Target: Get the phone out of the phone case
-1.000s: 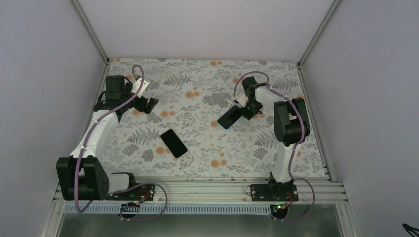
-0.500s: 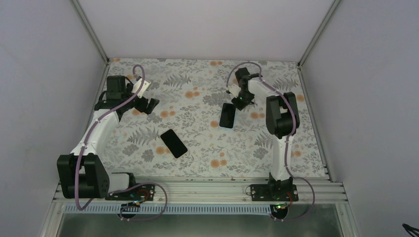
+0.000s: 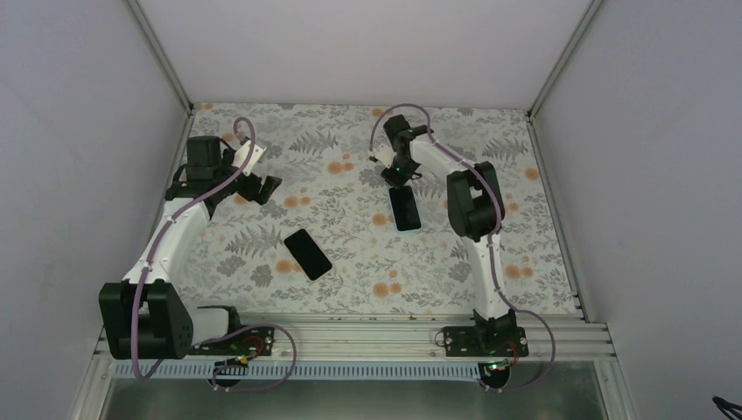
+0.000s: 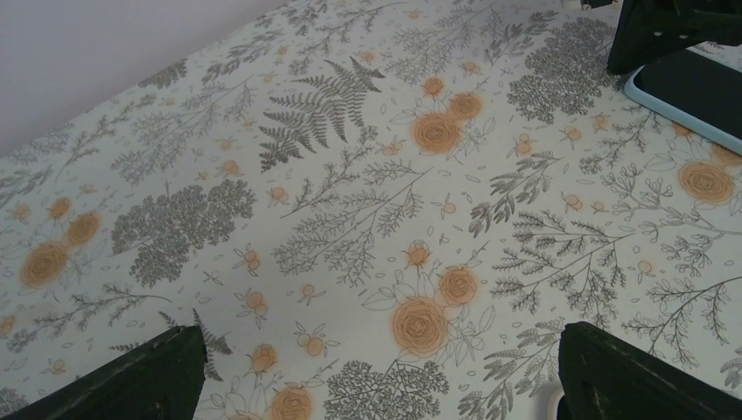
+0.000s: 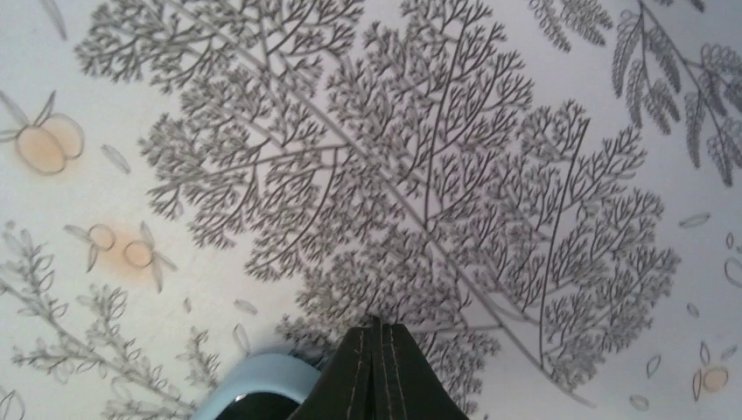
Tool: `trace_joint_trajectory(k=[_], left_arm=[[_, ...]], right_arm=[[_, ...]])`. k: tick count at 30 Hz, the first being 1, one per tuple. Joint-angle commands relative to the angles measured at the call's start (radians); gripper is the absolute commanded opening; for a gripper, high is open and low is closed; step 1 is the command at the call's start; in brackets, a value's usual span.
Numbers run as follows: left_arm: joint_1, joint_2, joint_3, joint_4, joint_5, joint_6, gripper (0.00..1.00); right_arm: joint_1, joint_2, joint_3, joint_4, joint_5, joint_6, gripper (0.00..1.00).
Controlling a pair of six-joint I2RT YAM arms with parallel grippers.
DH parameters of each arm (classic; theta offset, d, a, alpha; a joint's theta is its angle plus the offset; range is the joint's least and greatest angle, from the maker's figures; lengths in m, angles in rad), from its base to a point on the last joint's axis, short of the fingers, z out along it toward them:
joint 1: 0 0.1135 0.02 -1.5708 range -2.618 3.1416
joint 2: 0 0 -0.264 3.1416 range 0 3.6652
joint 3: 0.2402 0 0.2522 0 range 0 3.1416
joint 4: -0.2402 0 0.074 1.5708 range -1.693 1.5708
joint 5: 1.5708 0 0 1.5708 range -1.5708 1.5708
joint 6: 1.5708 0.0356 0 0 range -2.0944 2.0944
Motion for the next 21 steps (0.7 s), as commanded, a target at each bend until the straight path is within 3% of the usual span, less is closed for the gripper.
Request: trace_joint_trajectory(k=[1,5,12,13,17,21], left_arm=[[0.005,-0.027,-0.030,0.022,0.006,0.013,1.00],[0.004,-0.013,-0.039,0.032,0.018,0.016,1.00],[0.003,0.027,-0.013,0.038,0.058,0.000,1.00],[0.003,0.023,-0.014,0.037,0.059,0.001,1.00],[0.004,0.010,-0.023,0.033,0.039,0.019,1.00],[0.004,0.021,-0.028,0.031,0.032,0.023,1.00]], right_arm=[[0.003,-0.156,-0.117,0.107,0.073,0.052,0.04],[-0.004,-0.253,-0.200,0.104,0.050,0.044,0.03],[-0.019,-0.248,-0.253,0.122,0.108,0.097,0.07],[-0.030,-0.261,-0.255,0.118,0.092,0.125,0.18],[-0.050,-0.339,-0.308,0.080,0.041,0.185,0.95],[-0.050,-0.385,-0.370,0.025,-0.058,0.237,1.00]])
